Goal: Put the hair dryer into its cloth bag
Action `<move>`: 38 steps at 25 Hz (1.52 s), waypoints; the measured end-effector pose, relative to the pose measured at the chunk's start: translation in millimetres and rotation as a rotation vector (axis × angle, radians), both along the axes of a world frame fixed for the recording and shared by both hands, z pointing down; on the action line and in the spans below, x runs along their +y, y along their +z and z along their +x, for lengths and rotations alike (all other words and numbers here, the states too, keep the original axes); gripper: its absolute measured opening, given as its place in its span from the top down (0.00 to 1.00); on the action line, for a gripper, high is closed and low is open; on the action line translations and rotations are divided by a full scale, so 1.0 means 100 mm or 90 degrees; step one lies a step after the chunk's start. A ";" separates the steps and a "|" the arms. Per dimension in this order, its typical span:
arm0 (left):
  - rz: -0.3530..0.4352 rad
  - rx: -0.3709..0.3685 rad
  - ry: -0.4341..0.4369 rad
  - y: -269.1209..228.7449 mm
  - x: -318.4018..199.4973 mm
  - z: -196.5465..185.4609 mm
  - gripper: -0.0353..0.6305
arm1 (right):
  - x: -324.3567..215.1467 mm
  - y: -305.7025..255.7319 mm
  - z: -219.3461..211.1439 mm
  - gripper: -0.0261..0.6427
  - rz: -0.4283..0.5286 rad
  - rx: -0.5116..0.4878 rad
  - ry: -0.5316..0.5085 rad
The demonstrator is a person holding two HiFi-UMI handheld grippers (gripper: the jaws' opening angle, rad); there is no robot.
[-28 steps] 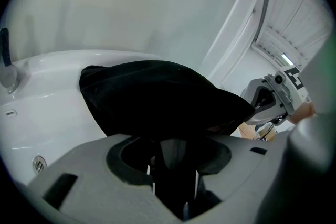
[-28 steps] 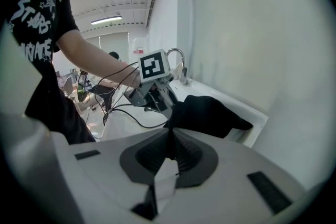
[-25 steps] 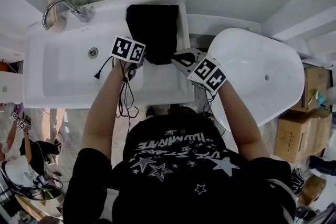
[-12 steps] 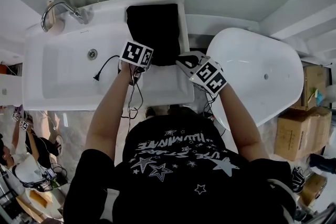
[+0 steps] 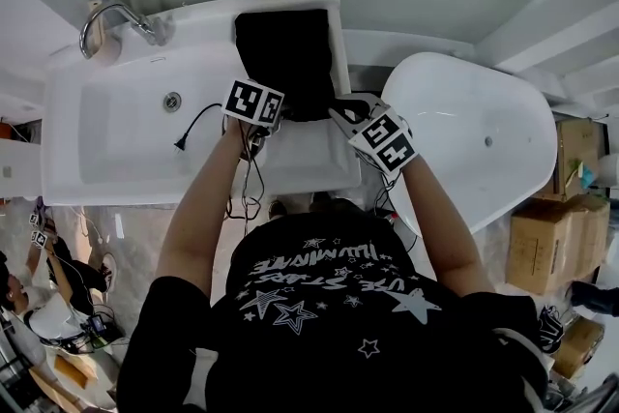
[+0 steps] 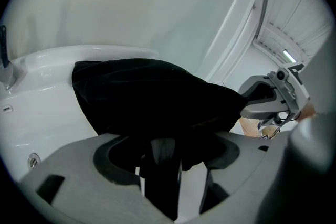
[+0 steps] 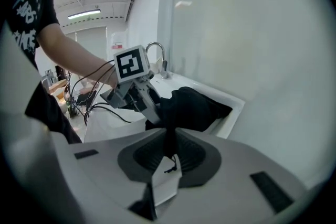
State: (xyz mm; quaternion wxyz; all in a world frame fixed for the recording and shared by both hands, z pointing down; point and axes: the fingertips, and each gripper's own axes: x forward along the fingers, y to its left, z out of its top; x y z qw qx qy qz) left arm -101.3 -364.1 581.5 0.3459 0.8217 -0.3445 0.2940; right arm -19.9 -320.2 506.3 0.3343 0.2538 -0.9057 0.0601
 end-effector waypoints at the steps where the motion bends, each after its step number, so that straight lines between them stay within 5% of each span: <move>1: 0.004 0.001 0.005 -0.02 0.02 -0.01 0.43 | 0.00 0.01 0.00 0.87 0.003 0.006 0.001; 10: 0.036 0.049 0.015 -0.20 0.31 -0.16 0.34 | 0.01 -0.04 -0.11 0.73 0.007 -0.015 0.062; 18: 0.058 0.106 0.002 -0.31 0.58 -0.40 0.34 | 0.09 -0.17 -0.20 0.72 0.020 -0.066 0.158; 27: 0.076 0.148 -0.053 -0.51 0.69 -0.59 0.34 | 0.06 -0.26 -0.17 0.89 0.061 -0.107 0.224; 33: 0.101 0.161 -0.105 -0.67 0.87 -0.54 0.35 | 0.14 -0.40 -0.10 0.95 0.070 -0.129 0.188; 36: 0.143 0.144 -0.146 -0.78 1.01 -0.51 0.53 | 0.28 -0.44 -0.06 0.95 0.070 -0.125 0.148; 38: 0.166 0.133 -0.169 -0.85 1.13 -0.47 0.54 | 0.39 -0.48 -0.01 0.95 0.073 -0.121 0.122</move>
